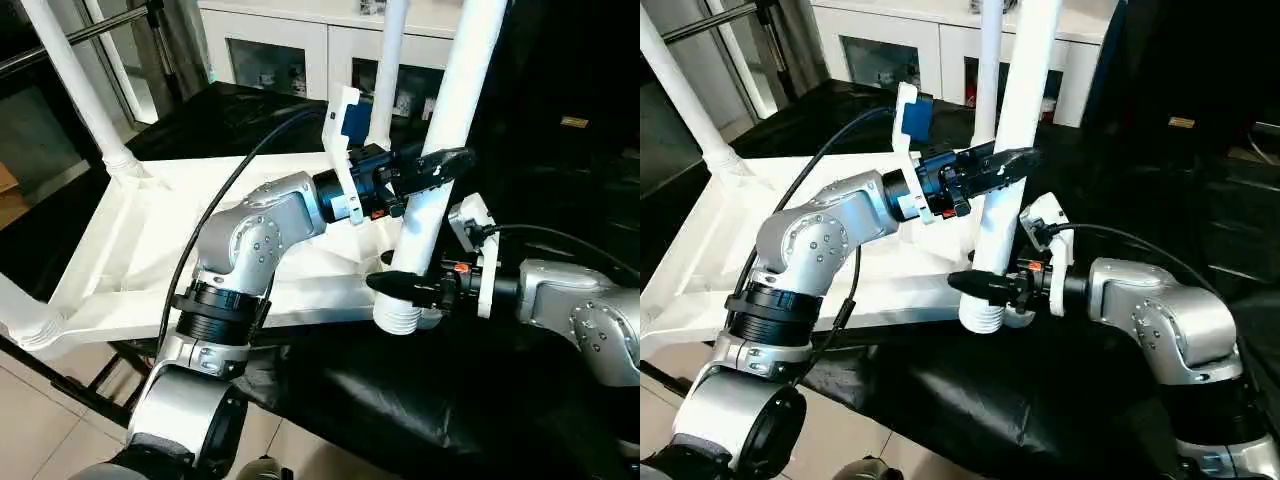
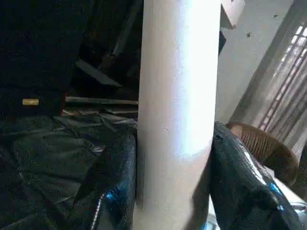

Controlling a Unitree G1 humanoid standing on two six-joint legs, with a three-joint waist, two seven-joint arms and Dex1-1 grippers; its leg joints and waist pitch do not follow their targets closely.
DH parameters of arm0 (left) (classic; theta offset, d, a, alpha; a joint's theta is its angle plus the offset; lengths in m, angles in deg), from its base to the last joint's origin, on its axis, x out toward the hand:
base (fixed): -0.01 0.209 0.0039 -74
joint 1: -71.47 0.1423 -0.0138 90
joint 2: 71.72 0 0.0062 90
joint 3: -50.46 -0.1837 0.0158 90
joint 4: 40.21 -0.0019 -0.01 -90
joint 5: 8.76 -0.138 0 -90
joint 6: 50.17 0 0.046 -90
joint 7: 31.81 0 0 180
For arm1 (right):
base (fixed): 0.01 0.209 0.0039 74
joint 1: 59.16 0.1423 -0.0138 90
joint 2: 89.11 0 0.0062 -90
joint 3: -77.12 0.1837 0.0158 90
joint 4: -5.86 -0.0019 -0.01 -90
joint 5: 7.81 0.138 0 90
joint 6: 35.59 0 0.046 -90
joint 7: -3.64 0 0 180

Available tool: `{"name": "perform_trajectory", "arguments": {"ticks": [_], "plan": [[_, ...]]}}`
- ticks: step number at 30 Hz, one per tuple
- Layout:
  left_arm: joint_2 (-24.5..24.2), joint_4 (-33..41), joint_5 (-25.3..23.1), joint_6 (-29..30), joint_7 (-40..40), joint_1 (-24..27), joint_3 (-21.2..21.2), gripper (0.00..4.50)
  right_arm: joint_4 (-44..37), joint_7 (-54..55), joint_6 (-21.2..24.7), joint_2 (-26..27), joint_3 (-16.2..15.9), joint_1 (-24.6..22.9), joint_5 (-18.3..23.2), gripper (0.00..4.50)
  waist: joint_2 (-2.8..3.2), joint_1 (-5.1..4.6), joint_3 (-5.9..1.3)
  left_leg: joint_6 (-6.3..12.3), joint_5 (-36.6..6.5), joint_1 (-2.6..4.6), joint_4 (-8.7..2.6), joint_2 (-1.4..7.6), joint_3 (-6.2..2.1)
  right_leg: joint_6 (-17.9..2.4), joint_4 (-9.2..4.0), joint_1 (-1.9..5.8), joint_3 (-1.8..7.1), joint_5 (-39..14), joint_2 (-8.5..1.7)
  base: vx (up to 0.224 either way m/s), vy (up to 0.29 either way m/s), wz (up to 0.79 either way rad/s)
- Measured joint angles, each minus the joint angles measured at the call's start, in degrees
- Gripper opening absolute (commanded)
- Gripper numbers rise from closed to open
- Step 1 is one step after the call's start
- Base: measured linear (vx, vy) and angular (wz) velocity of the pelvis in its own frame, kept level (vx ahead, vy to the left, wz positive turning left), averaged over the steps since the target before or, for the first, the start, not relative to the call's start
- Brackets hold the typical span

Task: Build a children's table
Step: Insert table leg to table base

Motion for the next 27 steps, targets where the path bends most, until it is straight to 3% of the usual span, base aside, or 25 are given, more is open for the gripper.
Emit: {"name": "perform_trajectory", "arguments": {"ticks": [5,21,22,27], "plan": [[0.13,-0.02,-0.01,-0.21,-0.47,0.0,0.09,1.77,-0.01,0.31,0.03,0.07,0.08,-0.01,0.28,1.98,0.0,0.01,0.0,0.0,0.0,0.0,0.01,0.0,0.0,0.0,0.01,0.0,0.0,0.0,0.0,0.0,0.0,0.0],[0.49,-0.22,-0.14,-0.87,-1.65,0.0,0.17,1.77,0.03,0.84,-0.11,0.53,0.27,-0.01,0.41,1.92,0.01,0.01,-0.01,0.0,0.0,0.0,0.03,0.0,0.0,0.0,0.02,0.0,0.0,0.0,0.0,0.0,0.0,0.0],[0.87,-0.41,-0.07,-1.09,-1.78,0.0,0.5,2.33,0.04,0.89,-0.2,0.7,0.48,0.0,0.42,1.92,0.01,0.02,-0.01,0.0,0.0,0.0,0.04,0.0,0.0,0.0,0.02,0.0,0.0,0.0,0.0,0.0,0.0,0.0],[1.54,-0.46,1.18,-1.72,-1.77,-0.02,1.95,2.74,0.1,1.16,-0.35,0.96,0.65,-0.09,0.41,1.92,0.02,0.02,-0.01,0.0,0.0,0.0,0.04,0.01,0.0,-0.01,0.04,0.0,-0.01,0.01,0.0,0.0,0.0,0.0]]}}
